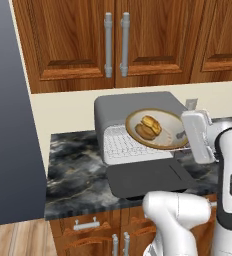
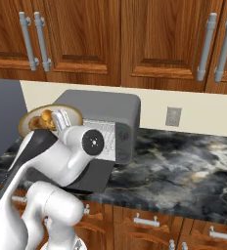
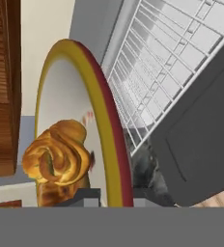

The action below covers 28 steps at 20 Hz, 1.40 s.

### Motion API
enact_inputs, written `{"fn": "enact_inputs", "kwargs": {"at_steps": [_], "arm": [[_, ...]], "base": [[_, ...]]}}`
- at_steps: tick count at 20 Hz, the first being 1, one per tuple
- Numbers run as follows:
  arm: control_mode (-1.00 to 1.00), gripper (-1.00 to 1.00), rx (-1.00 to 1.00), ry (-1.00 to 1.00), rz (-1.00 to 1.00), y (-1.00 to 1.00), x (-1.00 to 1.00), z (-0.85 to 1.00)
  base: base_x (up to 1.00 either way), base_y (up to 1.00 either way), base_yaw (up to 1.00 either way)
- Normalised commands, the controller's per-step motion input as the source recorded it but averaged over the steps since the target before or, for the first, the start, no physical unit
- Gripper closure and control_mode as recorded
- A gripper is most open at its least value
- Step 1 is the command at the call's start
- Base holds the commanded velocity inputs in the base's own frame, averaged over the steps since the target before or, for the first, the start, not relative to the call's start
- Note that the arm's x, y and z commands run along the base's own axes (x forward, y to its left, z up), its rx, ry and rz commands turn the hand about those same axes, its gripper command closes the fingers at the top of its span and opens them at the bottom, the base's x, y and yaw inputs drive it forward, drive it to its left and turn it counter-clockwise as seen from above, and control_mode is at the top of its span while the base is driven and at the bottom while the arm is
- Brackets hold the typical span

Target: Pick up the heated bread from the toaster oven and place it in the bowl. Then move the bread bowl to the dining counter.

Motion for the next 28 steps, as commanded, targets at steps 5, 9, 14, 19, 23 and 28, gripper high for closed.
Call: {"fn": "enact_inputs", "kwargs": {"at_steps": [5, 9, 14, 19, 23, 28], "arm": [[-1.0, 1.0, 0.0, -0.01, -0.05, 0.07, -0.05, 0.0], [1.0, 1.0, 0.0, 0.0, 0.0, 0.0, 0.0, 0.0], [1.0, 1.0, 0.0, 0.0, 0.0, 0.0, 0.0, 0.0], [1.0, 1.0, 0.0, 0.0, 0.0, 0.0, 0.0, 0.0], [1.0, 1.0, 0.0, 0.0, 0.0, 0.0, 0.0, 0.0], [1.0, 1.0, 0.0, 0.0, 0.0, 0.0, 0.0, 0.0]], "base": [[0.0, 0.0, 0.0], [-0.91, -0.34, 0.3], [-0.65, -0.04, 0.91], [-0.01, 0.0, 1.0], [0.0, 0.0, 1.0], [0.0, 0.1, 0.98]]}}
